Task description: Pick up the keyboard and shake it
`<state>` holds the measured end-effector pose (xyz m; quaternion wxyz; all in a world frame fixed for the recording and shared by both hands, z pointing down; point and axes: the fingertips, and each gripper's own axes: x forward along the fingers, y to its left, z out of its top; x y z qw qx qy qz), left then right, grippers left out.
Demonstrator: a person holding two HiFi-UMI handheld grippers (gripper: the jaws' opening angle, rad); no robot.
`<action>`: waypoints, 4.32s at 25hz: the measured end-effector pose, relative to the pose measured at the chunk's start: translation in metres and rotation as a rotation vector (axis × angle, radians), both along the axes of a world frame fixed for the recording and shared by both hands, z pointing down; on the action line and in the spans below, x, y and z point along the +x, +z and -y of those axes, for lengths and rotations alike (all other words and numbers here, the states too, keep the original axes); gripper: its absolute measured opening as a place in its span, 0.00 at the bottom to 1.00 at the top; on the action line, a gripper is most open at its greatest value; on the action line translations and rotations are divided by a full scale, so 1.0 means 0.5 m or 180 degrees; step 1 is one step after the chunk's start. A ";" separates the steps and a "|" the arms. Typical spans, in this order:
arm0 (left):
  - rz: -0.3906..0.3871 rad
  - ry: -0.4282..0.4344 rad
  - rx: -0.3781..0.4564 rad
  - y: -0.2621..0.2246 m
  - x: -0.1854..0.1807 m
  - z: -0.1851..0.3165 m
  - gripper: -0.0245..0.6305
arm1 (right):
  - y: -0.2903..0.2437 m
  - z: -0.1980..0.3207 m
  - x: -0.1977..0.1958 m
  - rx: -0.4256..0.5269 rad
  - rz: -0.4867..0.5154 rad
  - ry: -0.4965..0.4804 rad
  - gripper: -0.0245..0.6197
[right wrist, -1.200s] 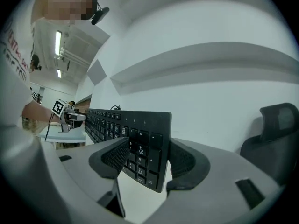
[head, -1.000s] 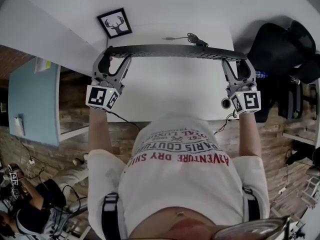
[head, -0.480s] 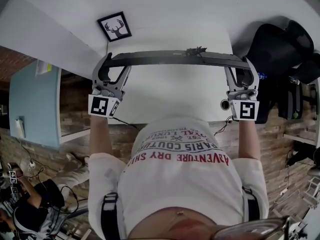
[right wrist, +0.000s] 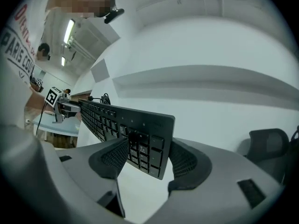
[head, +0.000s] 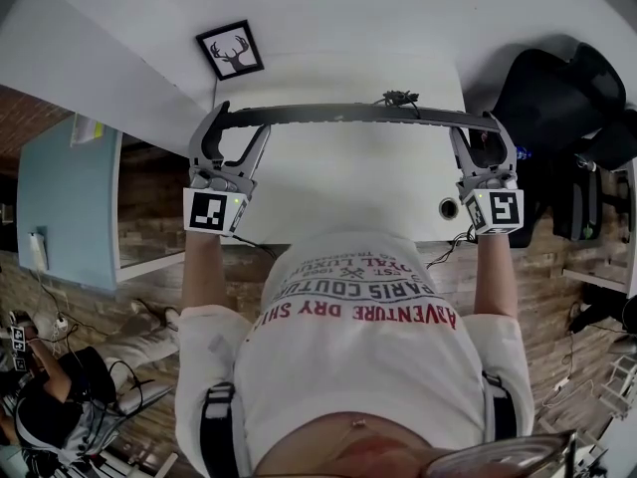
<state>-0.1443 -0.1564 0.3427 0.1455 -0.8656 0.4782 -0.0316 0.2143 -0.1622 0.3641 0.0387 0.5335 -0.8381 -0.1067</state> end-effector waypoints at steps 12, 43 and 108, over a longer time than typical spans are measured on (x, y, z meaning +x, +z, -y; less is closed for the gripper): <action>0.0782 -0.0149 0.0282 0.018 0.073 -0.012 0.48 | 0.089 0.050 0.058 -0.0360 0.0071 0.0165 0.47; -0.0173 0.0158 -0.0672 0.091 -0.029 0.060 0.48 | -0.039 0.008 -0.055 0.0587 -0.0532 0.0202 0.47; 0.0151 -0.0109 -0.1284 0.193 -0.034 -0.014 0.49 | 0.178 -0.004 -0.040 -0.1269 -0.0287 -0.0037 0.47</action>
